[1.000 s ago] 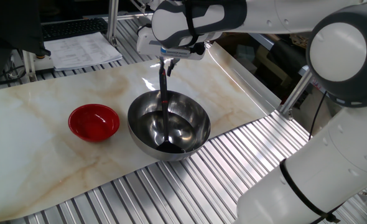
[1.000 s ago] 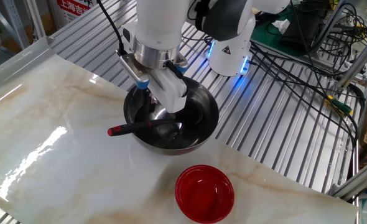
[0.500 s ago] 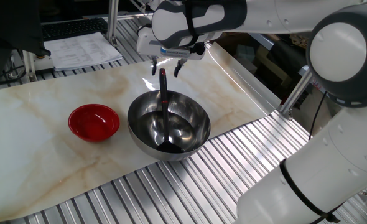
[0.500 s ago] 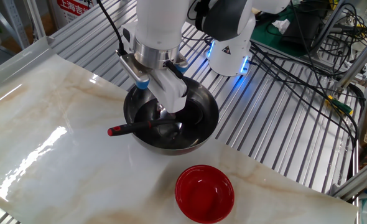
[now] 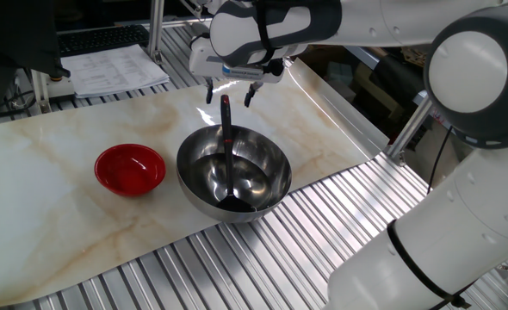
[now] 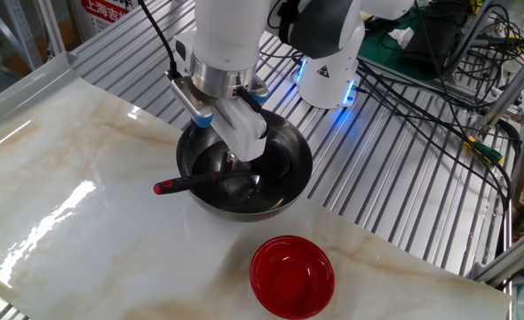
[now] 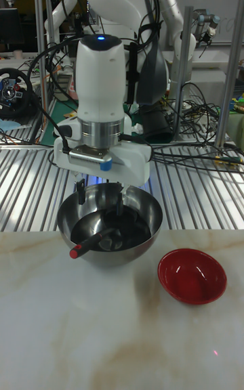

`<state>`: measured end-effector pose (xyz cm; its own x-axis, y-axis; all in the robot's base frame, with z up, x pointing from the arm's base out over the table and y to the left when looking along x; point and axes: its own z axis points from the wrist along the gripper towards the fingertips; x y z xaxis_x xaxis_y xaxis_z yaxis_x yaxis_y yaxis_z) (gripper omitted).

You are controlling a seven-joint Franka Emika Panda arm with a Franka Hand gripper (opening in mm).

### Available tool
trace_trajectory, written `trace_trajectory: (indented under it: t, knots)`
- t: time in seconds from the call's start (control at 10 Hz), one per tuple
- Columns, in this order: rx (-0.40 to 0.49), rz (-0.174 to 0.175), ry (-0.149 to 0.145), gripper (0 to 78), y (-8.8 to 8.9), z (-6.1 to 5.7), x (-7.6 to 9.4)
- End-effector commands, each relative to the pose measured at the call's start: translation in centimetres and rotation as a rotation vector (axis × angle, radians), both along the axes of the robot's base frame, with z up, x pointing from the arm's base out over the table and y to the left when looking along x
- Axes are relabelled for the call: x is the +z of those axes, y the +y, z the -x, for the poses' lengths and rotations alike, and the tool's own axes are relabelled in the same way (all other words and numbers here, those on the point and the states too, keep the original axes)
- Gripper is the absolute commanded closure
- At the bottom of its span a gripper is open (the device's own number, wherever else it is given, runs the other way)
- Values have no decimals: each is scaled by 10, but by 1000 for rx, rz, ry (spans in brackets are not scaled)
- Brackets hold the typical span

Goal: Scoop water with a large spoon from one bowl to another

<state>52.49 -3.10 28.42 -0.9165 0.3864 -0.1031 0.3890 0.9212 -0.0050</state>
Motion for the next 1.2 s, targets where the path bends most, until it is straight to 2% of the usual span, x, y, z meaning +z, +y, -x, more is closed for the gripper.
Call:
trace_trajectory:
  t: [0.1, 0.5, 1.2]
  knots:
    - [83, 2, 5, 1, -13, -5, -37]
    - [94, 5, 6, 1, -14, -5, -41]
    - [107, 14, -16, 1, -12, 3, -63]
